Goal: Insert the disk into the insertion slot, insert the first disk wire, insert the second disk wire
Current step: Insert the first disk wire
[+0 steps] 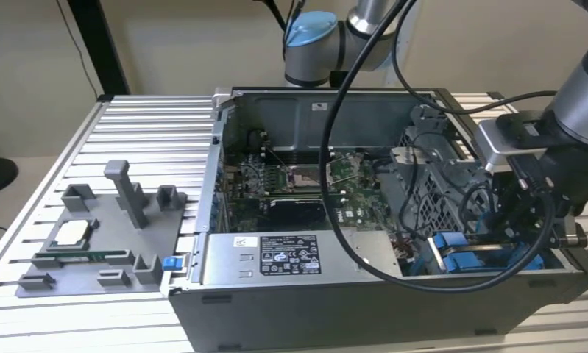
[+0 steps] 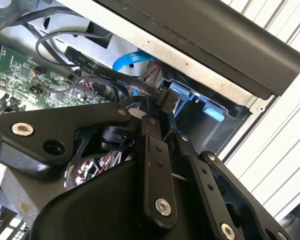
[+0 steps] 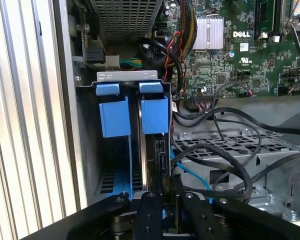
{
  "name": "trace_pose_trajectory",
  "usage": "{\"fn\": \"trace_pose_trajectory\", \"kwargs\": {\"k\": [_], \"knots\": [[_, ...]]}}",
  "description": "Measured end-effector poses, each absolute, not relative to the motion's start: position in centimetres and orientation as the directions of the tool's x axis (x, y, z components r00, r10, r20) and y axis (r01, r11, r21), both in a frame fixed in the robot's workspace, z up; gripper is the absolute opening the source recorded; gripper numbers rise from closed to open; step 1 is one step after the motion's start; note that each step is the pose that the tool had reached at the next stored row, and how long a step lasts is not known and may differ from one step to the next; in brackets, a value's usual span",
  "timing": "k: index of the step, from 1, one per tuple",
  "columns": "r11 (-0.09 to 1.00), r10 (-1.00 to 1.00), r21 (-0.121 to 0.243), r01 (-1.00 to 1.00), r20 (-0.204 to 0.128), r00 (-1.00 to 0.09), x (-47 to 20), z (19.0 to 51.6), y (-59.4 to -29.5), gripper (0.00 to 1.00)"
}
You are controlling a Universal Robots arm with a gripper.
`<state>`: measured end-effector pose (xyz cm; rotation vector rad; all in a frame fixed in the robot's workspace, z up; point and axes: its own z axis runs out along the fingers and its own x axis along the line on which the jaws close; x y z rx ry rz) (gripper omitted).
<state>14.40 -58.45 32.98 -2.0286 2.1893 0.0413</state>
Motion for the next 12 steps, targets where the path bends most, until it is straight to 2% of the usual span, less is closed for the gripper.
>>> {"fn": "trace_pose_trajectory", "kwargs": {"k": [9, 10, 12], "knots": [[0.082, -0.989, -0.086, -0.993, -0.133, -0.07, 14.4, 32.83, -58.45, 0.0], [0.082, -0.989, -0.086, -0.993, -0.134, -0.07, 14.4, 32.8, -58.45, 1.0], [0.082, -0.988, -0.086, -0.993, -0.135, -0.07, 14.4, 32.75, -58.45, 1.0]]}}
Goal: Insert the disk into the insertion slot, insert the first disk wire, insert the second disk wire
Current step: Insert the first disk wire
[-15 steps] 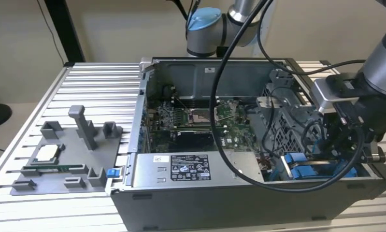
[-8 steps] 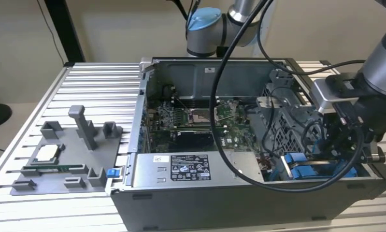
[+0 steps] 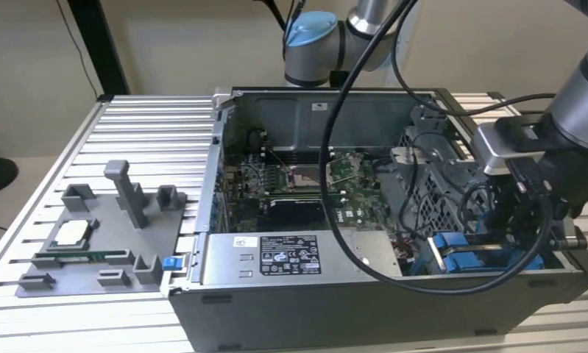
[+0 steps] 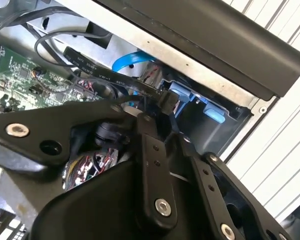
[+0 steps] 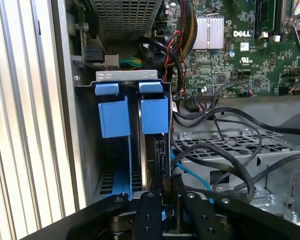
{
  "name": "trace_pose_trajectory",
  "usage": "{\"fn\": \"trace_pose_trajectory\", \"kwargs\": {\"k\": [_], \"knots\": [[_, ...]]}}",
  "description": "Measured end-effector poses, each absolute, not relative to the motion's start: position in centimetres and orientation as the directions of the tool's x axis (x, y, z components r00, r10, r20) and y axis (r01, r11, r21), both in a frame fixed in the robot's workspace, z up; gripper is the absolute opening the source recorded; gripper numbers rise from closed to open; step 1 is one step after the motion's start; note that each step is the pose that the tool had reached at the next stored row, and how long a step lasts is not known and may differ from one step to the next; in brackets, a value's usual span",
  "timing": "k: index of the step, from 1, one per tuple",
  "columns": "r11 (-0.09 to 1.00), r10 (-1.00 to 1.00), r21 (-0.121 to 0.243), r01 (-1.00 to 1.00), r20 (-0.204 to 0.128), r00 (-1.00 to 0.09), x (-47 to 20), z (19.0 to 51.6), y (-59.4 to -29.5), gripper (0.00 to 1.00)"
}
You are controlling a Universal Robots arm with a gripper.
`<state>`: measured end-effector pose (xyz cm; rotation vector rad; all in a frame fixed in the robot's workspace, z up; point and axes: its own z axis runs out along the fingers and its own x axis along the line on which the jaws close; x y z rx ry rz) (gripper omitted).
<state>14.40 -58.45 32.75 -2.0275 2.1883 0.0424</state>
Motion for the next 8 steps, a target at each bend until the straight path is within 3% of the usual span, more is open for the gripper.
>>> {"fn": "trace_pose_trajectory", "kwargs": {"k": [8], "knots": [[0.082, -0.989, -0.084, -0.993, -0.133, -0.07, 14.4, 33.48, -58.45, 1.0]]}}
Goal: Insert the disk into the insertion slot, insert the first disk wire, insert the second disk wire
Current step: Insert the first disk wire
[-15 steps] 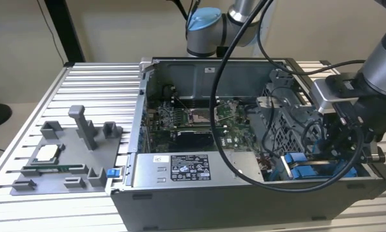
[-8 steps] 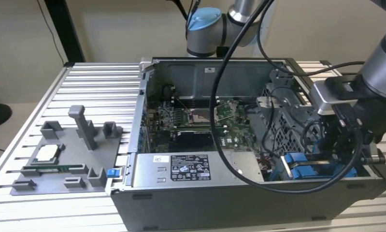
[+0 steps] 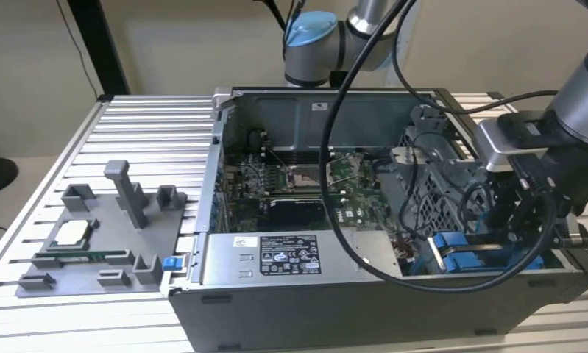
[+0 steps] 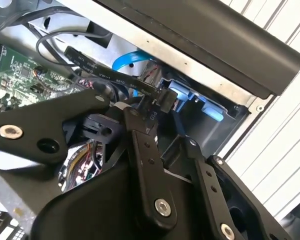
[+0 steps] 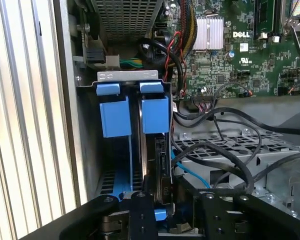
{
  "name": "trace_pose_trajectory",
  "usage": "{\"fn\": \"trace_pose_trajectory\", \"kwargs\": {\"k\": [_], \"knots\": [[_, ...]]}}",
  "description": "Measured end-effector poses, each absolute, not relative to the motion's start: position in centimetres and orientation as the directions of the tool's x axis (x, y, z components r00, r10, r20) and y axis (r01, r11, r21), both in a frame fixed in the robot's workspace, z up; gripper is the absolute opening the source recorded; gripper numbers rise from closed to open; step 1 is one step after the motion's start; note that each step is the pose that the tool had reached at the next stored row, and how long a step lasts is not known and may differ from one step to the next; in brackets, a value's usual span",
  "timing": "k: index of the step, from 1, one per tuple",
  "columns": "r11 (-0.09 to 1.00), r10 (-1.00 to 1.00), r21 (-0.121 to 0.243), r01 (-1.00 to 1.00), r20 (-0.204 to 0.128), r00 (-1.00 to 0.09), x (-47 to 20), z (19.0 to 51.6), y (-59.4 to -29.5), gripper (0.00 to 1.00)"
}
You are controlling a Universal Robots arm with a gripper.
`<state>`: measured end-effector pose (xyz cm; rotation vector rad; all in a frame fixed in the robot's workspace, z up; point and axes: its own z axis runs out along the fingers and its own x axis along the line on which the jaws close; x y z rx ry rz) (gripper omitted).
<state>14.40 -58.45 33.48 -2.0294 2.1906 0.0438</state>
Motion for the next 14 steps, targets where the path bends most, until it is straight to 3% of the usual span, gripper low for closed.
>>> {"fn": "trace_pose_trajectory", "kwargs": {"k": [14], "knots": [[0.082, -0.989, -0.078, -0.994, -0.133, -0.071, 14.4, 36.1, -58.5, 1.0]]}}
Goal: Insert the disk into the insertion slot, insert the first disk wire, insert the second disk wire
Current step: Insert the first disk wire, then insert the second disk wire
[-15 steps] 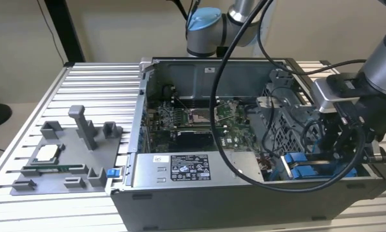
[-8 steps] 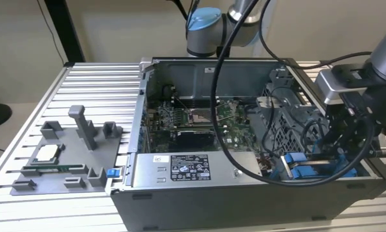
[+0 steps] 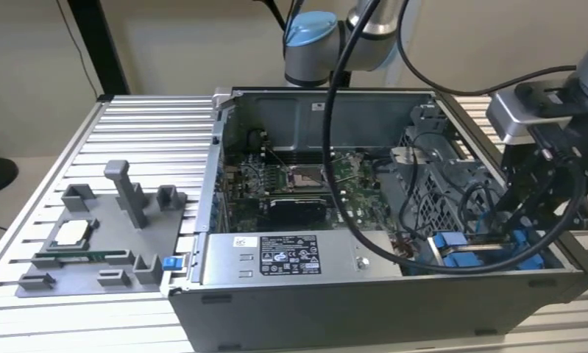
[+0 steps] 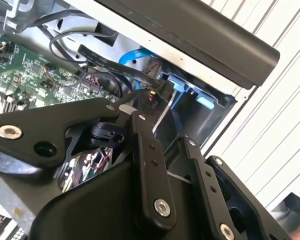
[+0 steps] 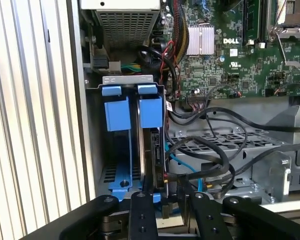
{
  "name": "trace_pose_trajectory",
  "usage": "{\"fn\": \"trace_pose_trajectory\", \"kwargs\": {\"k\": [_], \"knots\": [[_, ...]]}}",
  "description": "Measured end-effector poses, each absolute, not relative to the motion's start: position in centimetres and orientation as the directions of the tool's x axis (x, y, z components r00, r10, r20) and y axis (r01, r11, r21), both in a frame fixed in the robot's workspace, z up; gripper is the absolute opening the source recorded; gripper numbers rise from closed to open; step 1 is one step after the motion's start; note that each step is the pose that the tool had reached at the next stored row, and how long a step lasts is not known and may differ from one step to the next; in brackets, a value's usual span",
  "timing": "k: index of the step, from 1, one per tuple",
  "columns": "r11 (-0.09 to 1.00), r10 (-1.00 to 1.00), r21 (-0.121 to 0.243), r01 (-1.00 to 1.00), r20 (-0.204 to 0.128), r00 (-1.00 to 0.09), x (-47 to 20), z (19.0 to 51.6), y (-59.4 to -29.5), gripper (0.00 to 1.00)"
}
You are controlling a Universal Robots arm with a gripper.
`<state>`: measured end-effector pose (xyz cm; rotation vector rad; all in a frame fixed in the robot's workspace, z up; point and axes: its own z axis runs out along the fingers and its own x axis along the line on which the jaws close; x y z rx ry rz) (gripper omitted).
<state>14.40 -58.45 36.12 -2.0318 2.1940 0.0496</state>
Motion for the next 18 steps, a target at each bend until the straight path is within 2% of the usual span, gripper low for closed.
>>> {"fn": "trace_pose_trajectory", "kwargs": {"k": [18], "knots": [[0.076, -0.987, -0.052, -0.996, -0.143, -0.068, 17.3, 36.5, -58.5, 1.0]]}}
